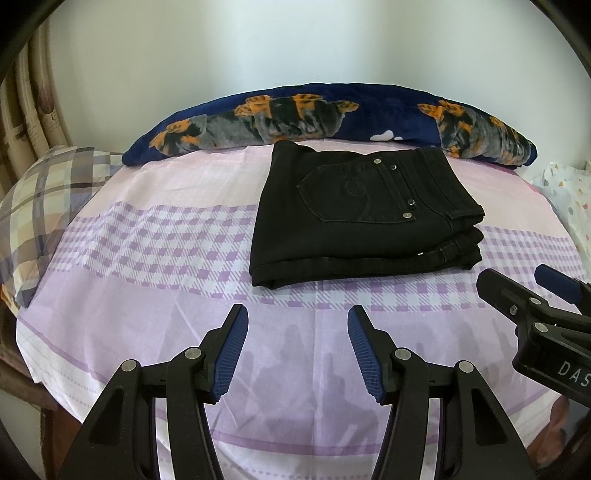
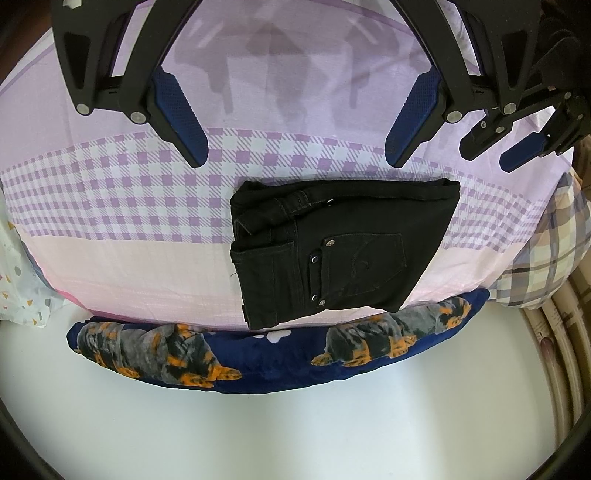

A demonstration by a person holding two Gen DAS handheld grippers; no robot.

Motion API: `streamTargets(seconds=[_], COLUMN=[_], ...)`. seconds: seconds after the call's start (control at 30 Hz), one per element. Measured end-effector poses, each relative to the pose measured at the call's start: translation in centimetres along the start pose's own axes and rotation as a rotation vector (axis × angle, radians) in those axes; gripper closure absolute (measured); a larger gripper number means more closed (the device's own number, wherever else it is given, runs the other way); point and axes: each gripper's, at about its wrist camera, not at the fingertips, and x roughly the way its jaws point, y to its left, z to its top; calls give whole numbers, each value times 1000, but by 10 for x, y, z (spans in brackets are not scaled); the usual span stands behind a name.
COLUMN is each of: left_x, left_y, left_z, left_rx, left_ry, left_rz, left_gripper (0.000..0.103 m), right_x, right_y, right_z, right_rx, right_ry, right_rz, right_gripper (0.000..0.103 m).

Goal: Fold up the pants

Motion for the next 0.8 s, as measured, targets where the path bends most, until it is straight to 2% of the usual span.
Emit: streamTargets(seconds=[0.8], left_x=[-1], left_y=[-2], left_z=[-2], left_rx=[5], left_ry=[-3], left_rz=[2], left_gripper=[46], right_x=[2], right_y=[-2], right_z=[-1], right_rx=[2], right_ry=[3], right_rz=[2], right_gripper=[7])
